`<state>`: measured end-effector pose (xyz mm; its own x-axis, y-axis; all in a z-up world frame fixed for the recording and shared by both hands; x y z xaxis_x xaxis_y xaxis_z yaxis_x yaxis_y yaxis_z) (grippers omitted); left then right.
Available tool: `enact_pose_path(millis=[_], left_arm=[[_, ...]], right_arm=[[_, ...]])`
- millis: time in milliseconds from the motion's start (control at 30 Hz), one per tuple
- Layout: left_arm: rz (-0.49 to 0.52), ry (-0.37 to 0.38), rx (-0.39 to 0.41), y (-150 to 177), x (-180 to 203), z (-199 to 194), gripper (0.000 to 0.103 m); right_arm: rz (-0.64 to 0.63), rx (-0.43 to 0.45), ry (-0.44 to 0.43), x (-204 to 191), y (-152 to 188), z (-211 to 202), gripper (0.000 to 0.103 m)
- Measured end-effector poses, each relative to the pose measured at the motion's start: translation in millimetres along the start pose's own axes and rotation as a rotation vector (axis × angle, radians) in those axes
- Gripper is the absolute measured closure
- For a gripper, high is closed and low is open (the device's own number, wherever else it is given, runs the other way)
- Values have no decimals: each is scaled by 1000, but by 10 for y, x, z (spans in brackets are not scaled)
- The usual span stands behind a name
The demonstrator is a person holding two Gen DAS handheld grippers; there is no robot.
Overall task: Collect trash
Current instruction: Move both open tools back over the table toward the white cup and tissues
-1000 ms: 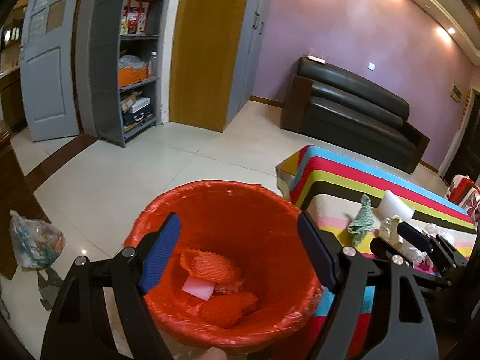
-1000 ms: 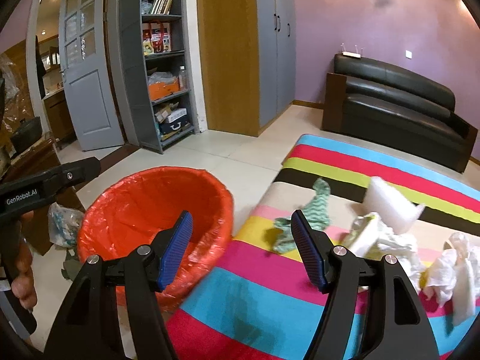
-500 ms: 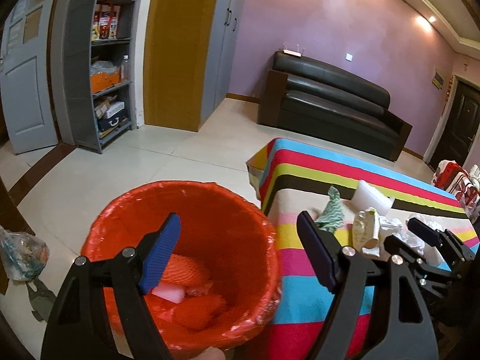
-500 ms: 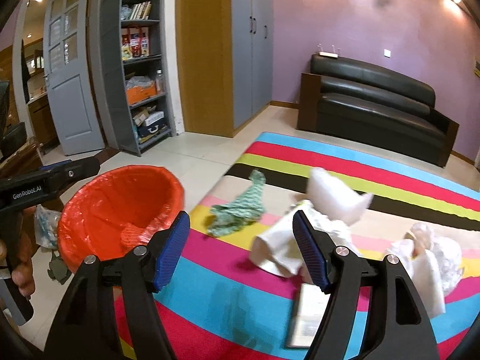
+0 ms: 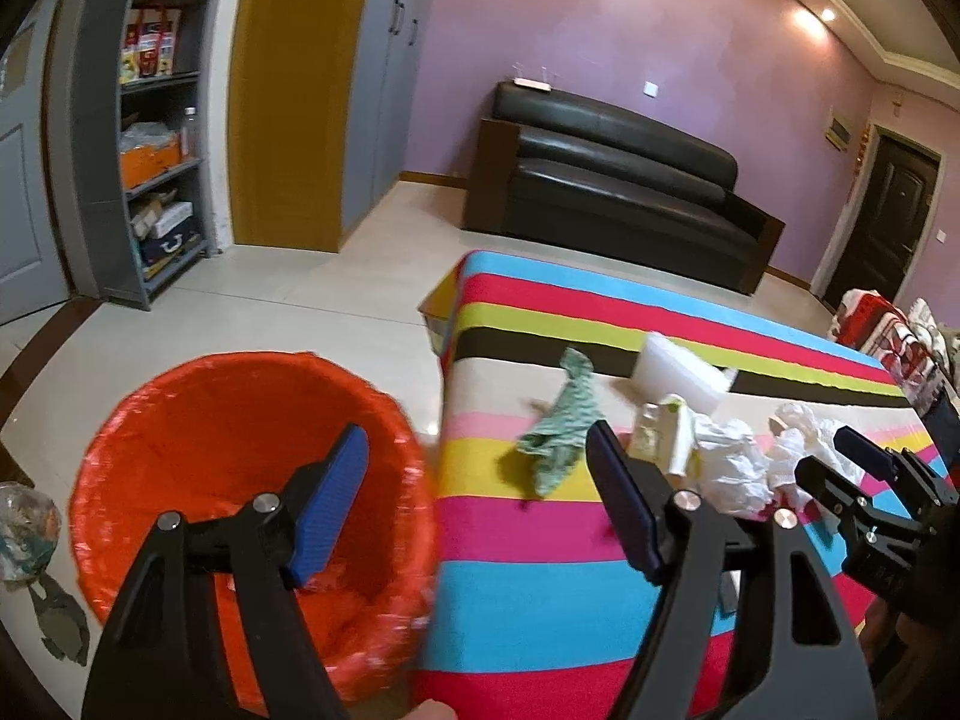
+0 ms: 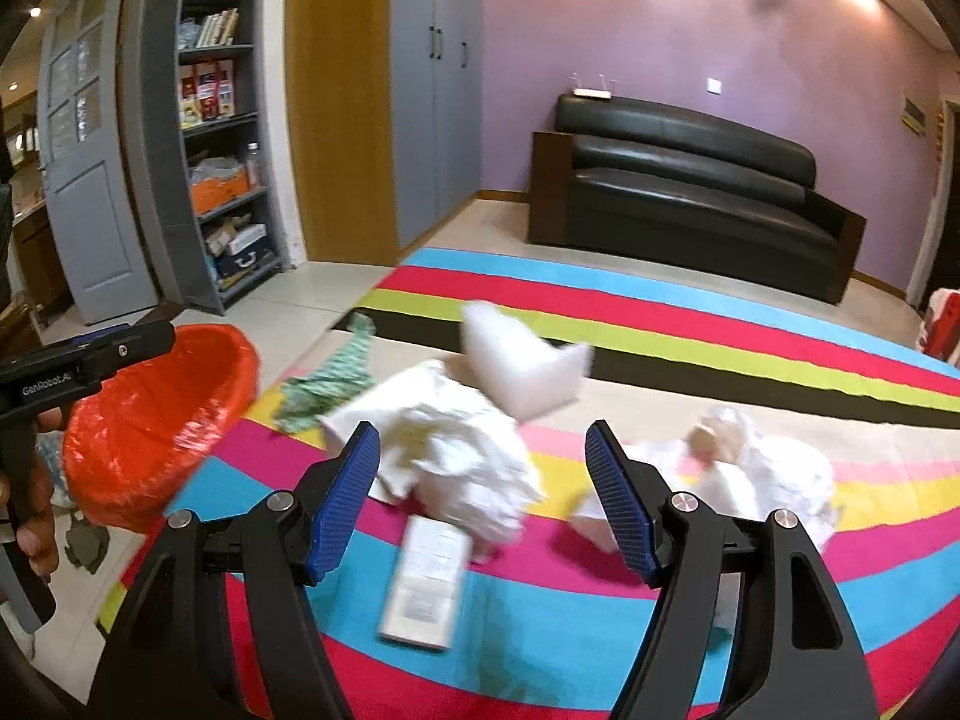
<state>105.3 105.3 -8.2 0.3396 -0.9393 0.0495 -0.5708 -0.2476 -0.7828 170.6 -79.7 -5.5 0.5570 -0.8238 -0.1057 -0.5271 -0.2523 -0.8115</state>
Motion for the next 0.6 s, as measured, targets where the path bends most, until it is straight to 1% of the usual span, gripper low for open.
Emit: enact_pose_path(millis=[133,233,500,600], left_arm=[[21,31,-11,36,211,73,32],[40,55,-27,70,380,147,35],[63,98,-64,159,731,338,39],[78,111,-80,201,867,409,45]], right_arm=[[17,-10,30,228,76,-65,35],[28,-19,45,377,122,-93,35],[54,-44,83,721,262,-169,35],[61,-52,95,821,305,-192,35]])
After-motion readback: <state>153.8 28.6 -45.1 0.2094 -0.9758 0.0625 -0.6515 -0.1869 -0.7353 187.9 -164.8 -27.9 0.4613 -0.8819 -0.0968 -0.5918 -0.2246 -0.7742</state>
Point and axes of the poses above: each gripper's, at about its wrist camera, not at the fingertips, and z roughly the way its jaws point, x to its right, y to its underside, the point moved 3 cm from there along z, roughly the way its jaws point, and after that the axes turned 11 degrees about -y, right-handed, at the moved point
